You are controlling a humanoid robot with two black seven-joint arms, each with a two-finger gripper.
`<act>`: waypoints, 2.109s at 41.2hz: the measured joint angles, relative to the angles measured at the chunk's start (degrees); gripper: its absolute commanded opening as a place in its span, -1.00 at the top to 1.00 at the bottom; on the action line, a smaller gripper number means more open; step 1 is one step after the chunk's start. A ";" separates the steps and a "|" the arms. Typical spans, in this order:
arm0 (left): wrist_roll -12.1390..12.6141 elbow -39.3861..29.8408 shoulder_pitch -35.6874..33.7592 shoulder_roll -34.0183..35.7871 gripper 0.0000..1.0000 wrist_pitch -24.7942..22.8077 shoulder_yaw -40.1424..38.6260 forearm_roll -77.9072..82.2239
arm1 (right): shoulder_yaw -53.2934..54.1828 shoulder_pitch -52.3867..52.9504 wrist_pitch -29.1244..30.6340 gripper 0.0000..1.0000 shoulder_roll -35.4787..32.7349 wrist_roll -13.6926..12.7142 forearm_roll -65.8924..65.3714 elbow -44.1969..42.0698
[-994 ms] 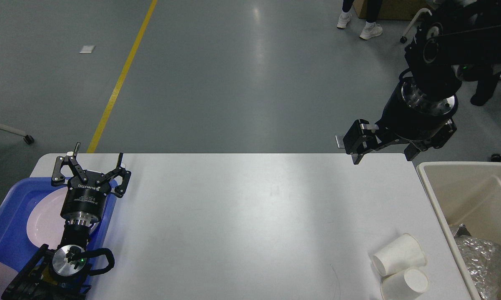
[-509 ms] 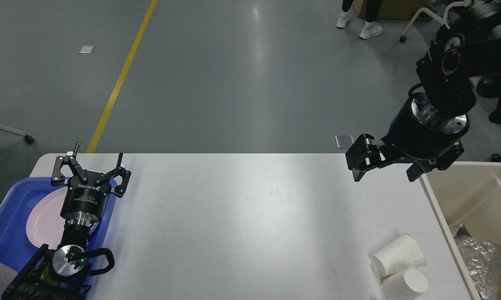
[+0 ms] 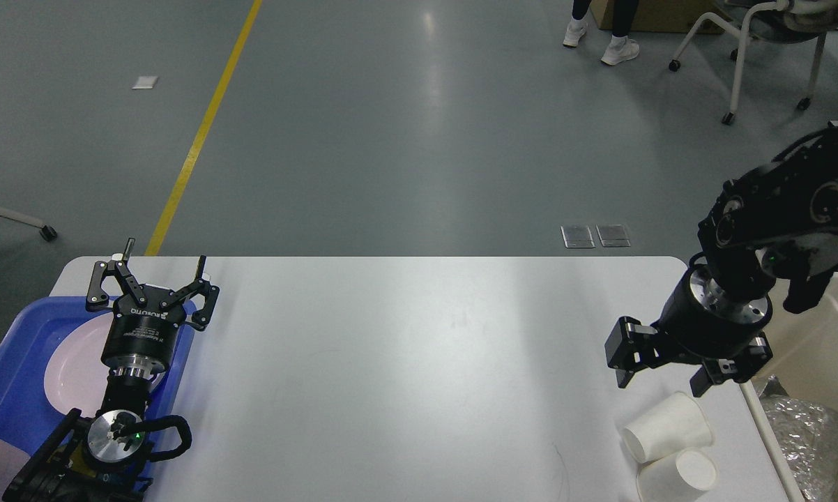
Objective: Tidy desktop
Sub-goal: 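Move the right gripper over the white paper cup nearest the bin, then lower the right gripper onto the paper cup and grasp it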
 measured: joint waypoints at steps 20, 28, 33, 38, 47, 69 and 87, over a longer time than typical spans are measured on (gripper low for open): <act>0.00 0.00 0.00 -0.01 -0.93 0.00 0.01 0.00 | -0.60 -18.72 -17.34 -0.74 -4.30 -0.21 -3.86 -1.50; 0.00 0.00 0.00 -0.01 -0.93 0.00 0.01 0.00 | -1.24 -21.38 -19.66 -0.74 -6.73 -0.45 -5.32 -2.38; 0.00 0.00 0.00 -0.01 -0.93 0.00 0.01 0.00 | -1.45 -23.26 -20.71 -0.74 -7.42 -0.47 -6.08 -3.24; 0.00 0.00 0.00 -0.01 -0.93 0.00 0.01 0.00 | -0.99 -25.27 -21.43 -0.74 -7.55 -0.45 -6.23 -4.45; 0.00 0.00 0.00 -0.01 -0.93 0.03 0.01 0.00 | 0.47 -26.30 -22.40 -0.74 -7.37 -0.29 -5.85 -4.84; 0.00 0.00 0.00 -0.01 -0.93 0.03 0.00 0.00 | 0.47 -24.97 -22.08 -0.77 -9.22 -0.51 -4.69 -5.28; 0.00 0.00 0.00 0.00 -0.93 0.03 0.00 0.00 | 0.62 -23.31 -20.45 -0.77 -9.67 -0.50 -4.67 -4.10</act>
